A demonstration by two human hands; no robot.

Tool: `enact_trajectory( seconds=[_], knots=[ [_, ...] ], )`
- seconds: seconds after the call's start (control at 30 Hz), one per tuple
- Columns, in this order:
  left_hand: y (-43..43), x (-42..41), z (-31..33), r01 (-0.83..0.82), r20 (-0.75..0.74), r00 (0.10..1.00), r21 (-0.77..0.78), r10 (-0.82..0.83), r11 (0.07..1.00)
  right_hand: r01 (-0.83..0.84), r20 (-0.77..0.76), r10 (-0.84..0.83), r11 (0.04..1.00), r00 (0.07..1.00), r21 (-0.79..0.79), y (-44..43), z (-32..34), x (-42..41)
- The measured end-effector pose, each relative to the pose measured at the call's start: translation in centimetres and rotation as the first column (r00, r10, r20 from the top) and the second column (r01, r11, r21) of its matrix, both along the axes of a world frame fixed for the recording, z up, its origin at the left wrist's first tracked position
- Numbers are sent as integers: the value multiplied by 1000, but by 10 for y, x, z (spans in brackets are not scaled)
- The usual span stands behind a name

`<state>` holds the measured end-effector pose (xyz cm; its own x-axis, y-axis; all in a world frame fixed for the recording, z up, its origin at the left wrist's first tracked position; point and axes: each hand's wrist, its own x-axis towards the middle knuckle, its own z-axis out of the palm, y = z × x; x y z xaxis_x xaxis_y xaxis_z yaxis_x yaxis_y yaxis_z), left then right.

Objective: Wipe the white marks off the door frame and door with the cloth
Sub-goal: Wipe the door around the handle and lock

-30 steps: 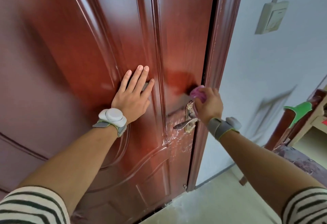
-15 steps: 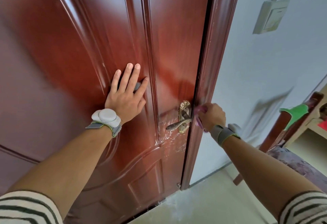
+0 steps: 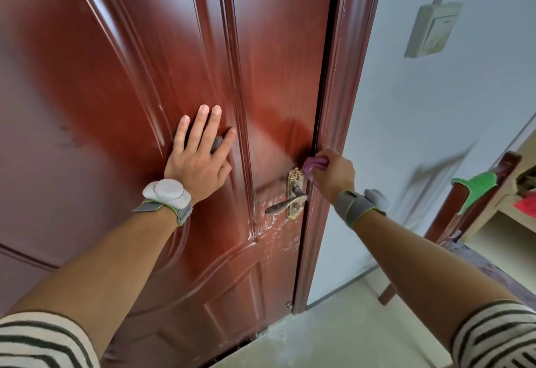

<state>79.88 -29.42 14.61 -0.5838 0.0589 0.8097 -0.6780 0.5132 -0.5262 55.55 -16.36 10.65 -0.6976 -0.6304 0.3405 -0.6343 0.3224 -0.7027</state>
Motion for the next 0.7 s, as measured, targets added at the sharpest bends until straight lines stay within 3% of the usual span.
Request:
enact_trajectory(
  seconds=[0.1,0.23,0.43,0.5,0.6,0.63,0.7],
  knots=[
    [0,-2,2,6,2,1000,4,-6,1000,-97,-23,96,993,995,-72,-13,-7,23],
    [0,-1,2,11,3,1000,11,-11,1000,-417,-170,459,878,872,236,-12,-23,28],
    [0,-1,1,11,16,1000,26,-12,1000,-155,-114,154,988,982,-8,-6,-13,24],
    [0,0,1,7,17,1000,29,-8,1000,-197,-139,203,979,969,58,-11,-10,30],
    [0,0,2,13,14,1000,32,-14,999,-409,-123,450,874,884,262,-13,-9,33],
    [0,0,2,20,17,1000,37,-21,999,-407,-95,443,875,891,263,-11,-10,33],
    [0,0,2,24,14,1000,34,-25,999,-259,-40,266,957,963,128,-4,-8,28]
  ],
)
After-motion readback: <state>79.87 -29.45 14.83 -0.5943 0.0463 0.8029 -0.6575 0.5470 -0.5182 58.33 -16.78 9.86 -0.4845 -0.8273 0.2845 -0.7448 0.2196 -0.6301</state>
